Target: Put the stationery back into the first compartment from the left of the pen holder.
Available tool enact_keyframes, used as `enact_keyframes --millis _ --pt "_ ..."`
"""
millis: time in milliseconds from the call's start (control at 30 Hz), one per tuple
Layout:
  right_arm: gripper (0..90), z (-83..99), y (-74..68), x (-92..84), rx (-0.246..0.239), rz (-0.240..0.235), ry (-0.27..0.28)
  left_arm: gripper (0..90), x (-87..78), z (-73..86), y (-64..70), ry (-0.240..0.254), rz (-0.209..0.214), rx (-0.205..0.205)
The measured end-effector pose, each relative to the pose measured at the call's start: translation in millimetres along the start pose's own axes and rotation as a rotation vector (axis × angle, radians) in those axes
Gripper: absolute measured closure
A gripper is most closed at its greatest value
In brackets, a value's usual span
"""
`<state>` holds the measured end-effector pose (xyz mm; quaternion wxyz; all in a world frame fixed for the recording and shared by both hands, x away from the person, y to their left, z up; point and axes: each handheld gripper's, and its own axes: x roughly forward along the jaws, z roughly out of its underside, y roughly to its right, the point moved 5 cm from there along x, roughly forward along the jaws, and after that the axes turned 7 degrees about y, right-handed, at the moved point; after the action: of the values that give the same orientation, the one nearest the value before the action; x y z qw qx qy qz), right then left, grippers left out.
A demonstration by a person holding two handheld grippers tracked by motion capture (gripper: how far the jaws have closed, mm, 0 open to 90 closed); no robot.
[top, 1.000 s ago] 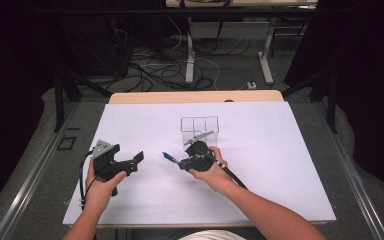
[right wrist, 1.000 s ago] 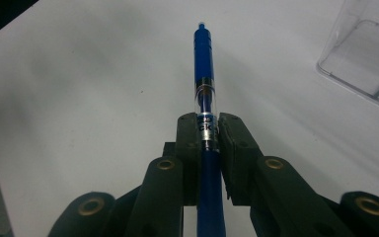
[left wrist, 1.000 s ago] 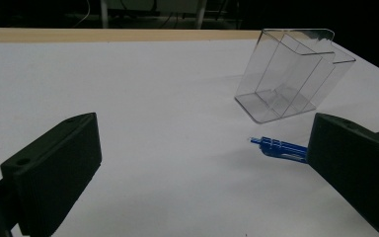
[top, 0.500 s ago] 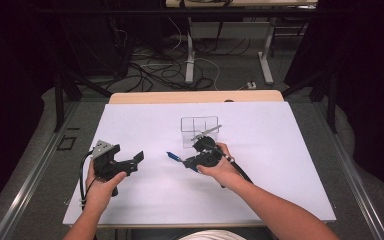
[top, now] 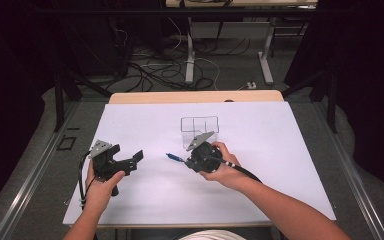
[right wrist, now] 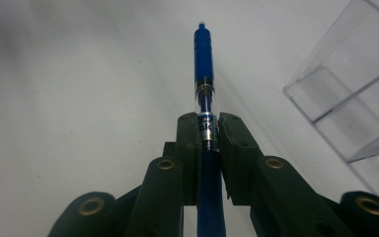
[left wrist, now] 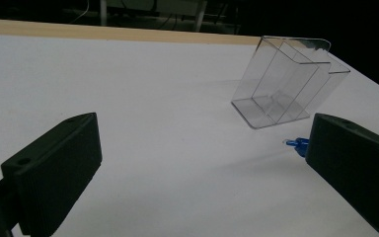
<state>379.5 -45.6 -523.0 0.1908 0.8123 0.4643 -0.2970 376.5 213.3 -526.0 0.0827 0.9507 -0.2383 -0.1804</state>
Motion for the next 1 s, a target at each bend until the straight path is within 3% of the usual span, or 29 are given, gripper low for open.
enact_keyframes --millis 67,333,400,500,533,567,600,700,900,1000 --pt "79.9 0.0 -2.0 -2.6 -0.102 0.032 0.000 0.6 0.1 0.1 0.0 0.000 0.000 0.000" --pt "79.9 -0.6 -10.7 -16.0 -0.420 0.132 -0.023 2.4 1.0 0.9 1.3 -0.009 0.014 -0.003" --pt "79.9 -1.8 -11.9 -18.4 -0.531 0.161 -0.033 2.6 1.0 0.8 1.6 -0.010 0.017 -0.001" --pt "79.8 -3.5 -16.5 -23.0 -0.651 0.188 -0.046 3.6 1.0 0.5 1.8 -0.013 0.020 -0.002" --pt "79.9 -3.8 -18.0 -25.2 -0.697 0.201 -0.058 5.5 1.1 0.6 2.1 -0.020 0.029 -0.005" --pt "79.9 -5.0 -20.9 -28.7 -0.786 0.212 -0.070 13.2 0.7 1.1 2.6 -0.034 0.039 -0.006" --pt "79.9 -5.0 -20.9 -28.7 -0.786 0.212 -0.070 13.2 0.6 1.5 2.7 -0.044 0.040 0.005" --pt "79.8 -6.4 -24.1 -34.0 -0.904 0.224 -0.091 15.7 0.9 1.2 4.0 -0.049 0.045 0.025" --pt "79.8 -9.6 -24.3 -45.0 -1.058 0.226 -0.137 17.2 1.5 -1.3 4.8 -0.041 0.058 0.074" --pt "79.8 -9.5 -24.7 -48.6 -1.155 0.246 -0.156 17.0 2.7 -1.4 4.7 -0.070 0.055 0.060"
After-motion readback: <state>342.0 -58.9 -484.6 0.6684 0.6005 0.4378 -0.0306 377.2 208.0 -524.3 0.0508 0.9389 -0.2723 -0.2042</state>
